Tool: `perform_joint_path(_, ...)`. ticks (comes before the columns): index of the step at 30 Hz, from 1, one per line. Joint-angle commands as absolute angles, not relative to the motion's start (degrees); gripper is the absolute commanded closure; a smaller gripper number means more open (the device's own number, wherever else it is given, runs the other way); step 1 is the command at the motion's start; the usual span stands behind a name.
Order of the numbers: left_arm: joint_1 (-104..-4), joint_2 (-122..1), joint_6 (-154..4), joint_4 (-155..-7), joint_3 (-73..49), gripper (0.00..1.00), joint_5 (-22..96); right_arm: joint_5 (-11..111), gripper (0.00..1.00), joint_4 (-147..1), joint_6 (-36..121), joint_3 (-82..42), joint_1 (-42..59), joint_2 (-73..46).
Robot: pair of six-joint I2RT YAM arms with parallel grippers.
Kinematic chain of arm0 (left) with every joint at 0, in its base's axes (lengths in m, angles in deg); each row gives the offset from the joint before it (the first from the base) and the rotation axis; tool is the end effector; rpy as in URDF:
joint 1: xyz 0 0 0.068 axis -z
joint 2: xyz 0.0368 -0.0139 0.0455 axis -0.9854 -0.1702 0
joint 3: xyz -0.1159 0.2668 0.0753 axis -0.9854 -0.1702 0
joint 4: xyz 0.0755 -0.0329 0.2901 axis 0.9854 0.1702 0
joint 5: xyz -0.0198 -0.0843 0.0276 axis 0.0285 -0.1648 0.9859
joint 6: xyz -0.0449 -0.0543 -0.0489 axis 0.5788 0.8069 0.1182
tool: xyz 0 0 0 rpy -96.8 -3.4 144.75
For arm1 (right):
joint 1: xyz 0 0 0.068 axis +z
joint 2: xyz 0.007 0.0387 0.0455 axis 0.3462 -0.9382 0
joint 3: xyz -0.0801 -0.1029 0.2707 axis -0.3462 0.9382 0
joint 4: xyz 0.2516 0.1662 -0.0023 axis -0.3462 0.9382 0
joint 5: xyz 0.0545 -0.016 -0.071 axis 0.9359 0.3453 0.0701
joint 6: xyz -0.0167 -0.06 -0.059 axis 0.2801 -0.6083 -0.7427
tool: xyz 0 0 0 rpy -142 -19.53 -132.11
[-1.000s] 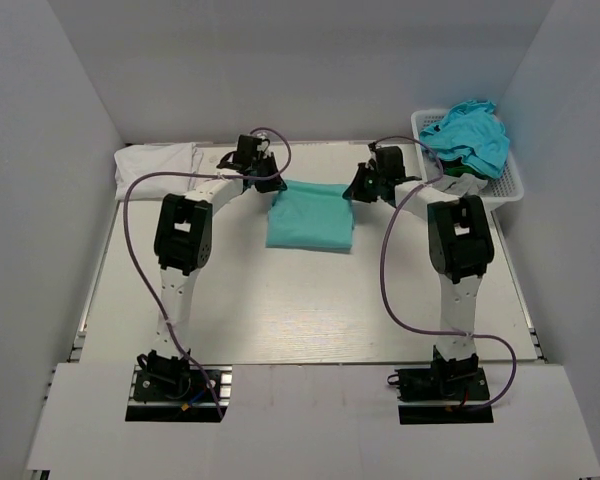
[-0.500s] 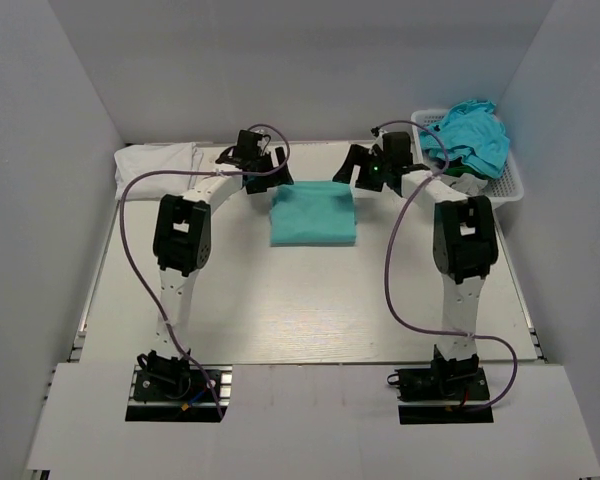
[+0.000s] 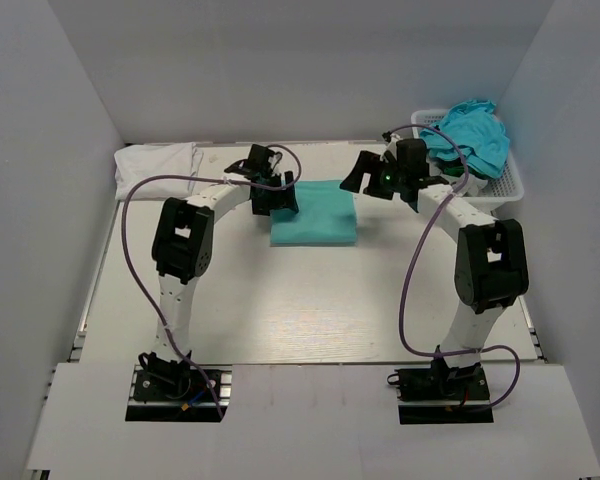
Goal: Fold and stack the t-shirts
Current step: Put the neatly folded tshirt into the corner of the board with the left arm
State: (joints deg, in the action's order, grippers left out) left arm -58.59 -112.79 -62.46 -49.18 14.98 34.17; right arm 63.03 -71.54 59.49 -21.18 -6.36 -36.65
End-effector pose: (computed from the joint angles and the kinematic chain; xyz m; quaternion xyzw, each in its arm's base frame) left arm 0.5136 -0.2188 0.1346 0.0050 0.9579 -0.1898 0.2154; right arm 0.4791 0.1466 0.2442 -0.0200 0.8556 0.3084 0.4152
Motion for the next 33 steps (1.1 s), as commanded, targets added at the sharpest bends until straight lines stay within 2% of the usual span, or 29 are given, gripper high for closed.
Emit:
perform_joint_path(1, -57.3, -115.8, -63.6, -44.7, 17.1, 0.13, 34.3, 62.7, 0.09, -71.6, 58.1, -20.3, -6.6, -34.8)
perform_joint_path(2, -56.8, -115.8, -64.3, -44.0, 17.1, 0.3, 34.3, 62.3, 0.09, -71.4, 57.9, -20.1, -6.5, -34.7)
perform_joint_path(4, -56.2, -115.7, -64.3, -43.5, 14.6, 0.44, 32.9, 61.3, 0.09, -71.4, 57.6, -20.0, -6.3, -34.9)
perform_joint_path(5, -56.2, -115.1, -64.3, -45.0, 13.5, 0.55, 32.9, 61.0, 0.09, -71.4, 57.7, -19.4, -6.6, -34.9)
perform_joint_path(8, -55.7, -113.4, -65.0, -46.2, 12.0, 0.76, 34.8, 60.3, 0.09, -72.1, 57.8, -18.8, -6.5, -34.5)
perform_joint_path(9, -55.7, -113.4, -65.0, -45.6, 13.0, 0.94, 37.8, 60.1, 0.09, -72.4, 57.7, -18.1, -6.5, -34.3)
perform_joint_path(10, -55.7, -113.4, -65.0, -44.7, 15.7, 1.0, 40.0, 59.8, 0.09, -72.9, 57.8, -16.8, -6.5, -32.8)
perform_joint_path(15, -55.7, -114.8, -71.9, -39.0, 26.7, 1.0, 54.3, 55.6, 0.09, -77.6, 57.6, -7.5, -6.7, -25.3)
perform_joint_path(20, -58.5, -106.9, -83.3, -43.9, 25.6, 1.0, 63.4, 47.6, 0.09, -77.6, 55.8, -0.8, -6.7, -15.7)
perform_joint_path(26, -62.2, -96.1, -98.6, -54.5, 16.8, 1.0, 65.6, 40.6, 0.09, -75.9, 55.6, 4.8, -6.6, -8.9)
perform_joint_path(33, -68.3, -90.9, -112.1, -59.5, 16.1, 1.0, 65.4, 39.0, 0.09, -73.8, 55.2, 3.1, -6.6, -5.8)
